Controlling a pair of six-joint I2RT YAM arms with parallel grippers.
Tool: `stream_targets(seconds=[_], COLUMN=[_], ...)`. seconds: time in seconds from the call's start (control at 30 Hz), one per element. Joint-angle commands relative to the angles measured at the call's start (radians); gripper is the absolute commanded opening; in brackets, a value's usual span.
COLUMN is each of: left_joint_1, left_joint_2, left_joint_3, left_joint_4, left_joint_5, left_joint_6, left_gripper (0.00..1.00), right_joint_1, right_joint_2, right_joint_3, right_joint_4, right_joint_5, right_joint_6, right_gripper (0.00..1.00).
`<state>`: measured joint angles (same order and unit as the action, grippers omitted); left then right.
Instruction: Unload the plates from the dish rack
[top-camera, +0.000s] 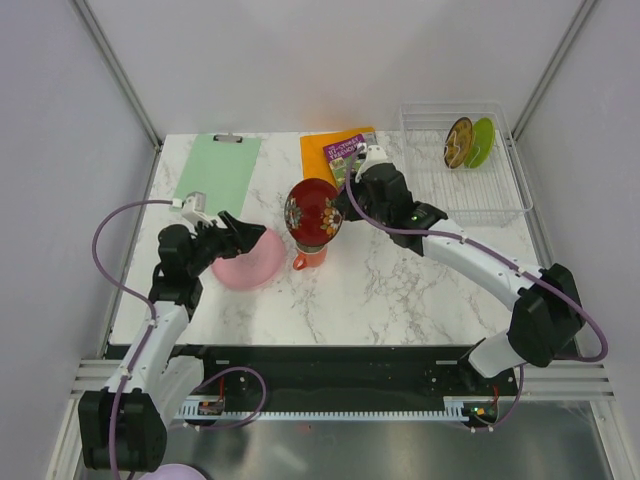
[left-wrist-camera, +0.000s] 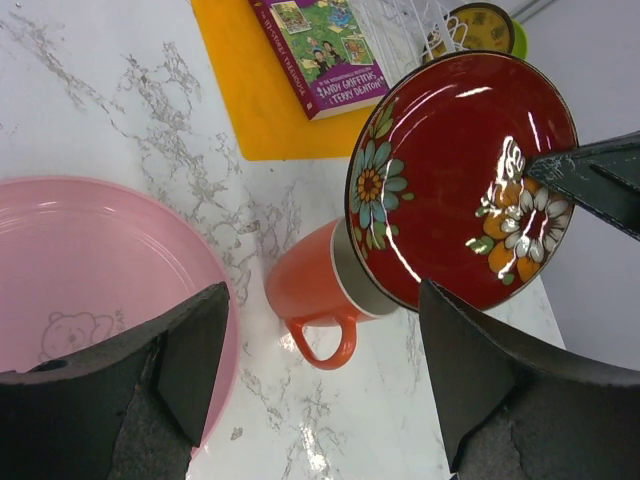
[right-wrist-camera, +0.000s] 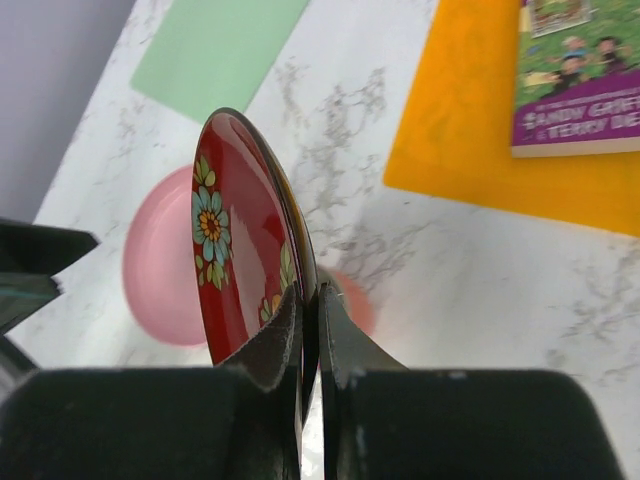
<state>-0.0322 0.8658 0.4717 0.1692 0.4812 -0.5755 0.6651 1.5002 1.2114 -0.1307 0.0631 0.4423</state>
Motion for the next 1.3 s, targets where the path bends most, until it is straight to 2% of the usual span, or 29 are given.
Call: stream_targets(seconds=[0.0, 0.27, 0.37, 0.4, 0.43, 0.5, 0.53, 0.57, 0.8, 0.9, 0.93, 0.97, 1.03, 1.27], left_joint_1=[-0.009, -0.028, -0.037, -0.038, -0.040, -0.040, -0.040, -0.040, -0.040, -0.040, -0.038, -0.038, -0.038, -0.031], left_joint_2=[-0.011, 0.016, 0.019, 0.016, 0.015, 0.010, 0.009, 0.007, -0.059, -0.116, -0.128, -0.143, -0.148, -0.163], left_joint_3=[-0.027, -0.050, -0.053, -0.053, -0.051, -0.051, -0.050, -0.050, -0.054, -0.035, -0.025, -0.015, 0.025, 0.062], left_joint_4=[0.091, 0.141, 0.161, 0.162, 0.164, 0.156, 0.148, 0.130, 0.079, 0.014, -0.005, -0.023, -0.094, -0.201], left_joint_5=[0.025, 0.019, 0.019, 0.019, 0.017, 0.011, 0.004, -0.010, -0.084, -0.147, -0.162, -0.186, -0.219, -0.384], left_joint_6=[-0.037, -0.047, -0.049, -0.047, -0.046, -0.040, -0.037, -0.031, -0.014, -0.004, -0.003, 0.006, 0.017, 0.042], left_gripper=[0.83, 0.82, 0.76, 0.68, 0.48, 0.29, 0.08, 0.02, 0.02, 0.02, 0.02, 0.02, 0.02, 0.02], right_joint_1=[0.062, 0.136, 0.149, 0.151, 0.151, 0.151, 0.151, 0.151, 0.151, 0.148, 0.145, 0.142, 0.125, 0.038], right_joint_2=[-0.018, 0.037, 0.055, 0.058, 0.058, 0.055, 0.054, 0.054, 0.078, 0.075, 0.072, 0.068, 0.046, -0.076], right_joint_3=[0.000, -0.007, -0.026, -0.033, -0.050, -0.065, -0.078, -0.078, -0.069, -0.053, -0.053, -0.053, -0.059, -0.124], right_joint_4=[0.216, 0.321, 0.367, 0.379, 0.396, 0.410, 0.413, 0.413, 0.410, 0.373, 0.353, 0.342, 0.309, 0.195], right_joint_5=[-0.084, -0.144, -0.178, -0.186, -0.187, -0.186, -0.186, -0.189, -0.216, -0.201, -0.177, -0.165, -0.128, -0.011], right_joint_6=[0.119, 0.210, 0.249, 0.269, 0.277, 0.285, 0.288, 0.286, 0.286, 0.256, 0.250, 0.242, 0.220, 0.128], right_gripper=[0.00, 0.00, 0.00, 0.00, 0.00, 0.00, 0.00, 0.00, 0.03, 0.31, 0.50, 0.59, 0.66, 0.72])
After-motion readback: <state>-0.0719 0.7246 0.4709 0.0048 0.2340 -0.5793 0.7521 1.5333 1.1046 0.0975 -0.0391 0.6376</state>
